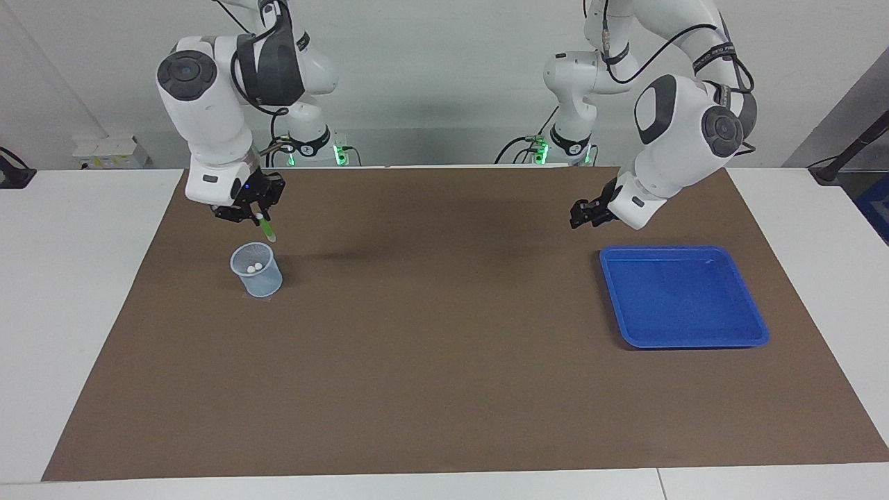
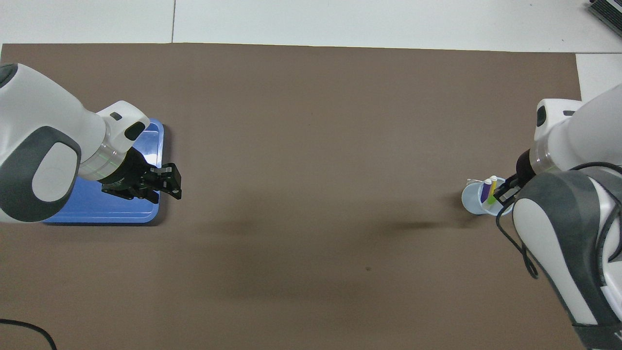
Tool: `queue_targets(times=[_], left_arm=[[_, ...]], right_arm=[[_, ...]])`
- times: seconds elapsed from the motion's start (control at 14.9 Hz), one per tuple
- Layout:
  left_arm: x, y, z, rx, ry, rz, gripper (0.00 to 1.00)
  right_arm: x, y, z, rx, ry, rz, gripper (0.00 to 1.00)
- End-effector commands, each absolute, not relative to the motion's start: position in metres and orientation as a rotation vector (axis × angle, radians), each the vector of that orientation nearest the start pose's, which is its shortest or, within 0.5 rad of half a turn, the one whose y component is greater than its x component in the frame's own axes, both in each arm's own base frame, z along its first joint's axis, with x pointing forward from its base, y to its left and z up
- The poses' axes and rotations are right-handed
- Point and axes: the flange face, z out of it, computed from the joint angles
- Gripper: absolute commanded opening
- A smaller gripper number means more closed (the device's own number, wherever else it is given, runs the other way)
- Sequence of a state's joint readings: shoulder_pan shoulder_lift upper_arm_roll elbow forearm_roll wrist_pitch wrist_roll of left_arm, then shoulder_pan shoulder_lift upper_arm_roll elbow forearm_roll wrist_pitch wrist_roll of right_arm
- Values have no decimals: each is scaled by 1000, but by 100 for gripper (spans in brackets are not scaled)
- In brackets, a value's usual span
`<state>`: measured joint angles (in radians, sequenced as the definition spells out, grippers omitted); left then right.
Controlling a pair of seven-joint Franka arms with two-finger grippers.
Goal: Transfer and insert pens with both arms
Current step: 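Insert the green pen into the white cup with the right gripper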
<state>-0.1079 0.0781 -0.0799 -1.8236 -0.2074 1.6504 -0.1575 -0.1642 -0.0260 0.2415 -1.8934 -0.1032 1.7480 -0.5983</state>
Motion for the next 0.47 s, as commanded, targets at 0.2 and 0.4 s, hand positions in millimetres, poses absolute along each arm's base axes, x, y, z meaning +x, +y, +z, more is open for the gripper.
queue_targets(times=[0.2, 0.4], left_arm=[[550, -65, 492, -3200, 227, 327, 55], [558, -39, 511, -3198, 166, 246, 77]], right_arm=[[523, 7, 478, -3012, -1243, 149, 0], [518, 9, 464, -3003, -1233, 159, 0]])
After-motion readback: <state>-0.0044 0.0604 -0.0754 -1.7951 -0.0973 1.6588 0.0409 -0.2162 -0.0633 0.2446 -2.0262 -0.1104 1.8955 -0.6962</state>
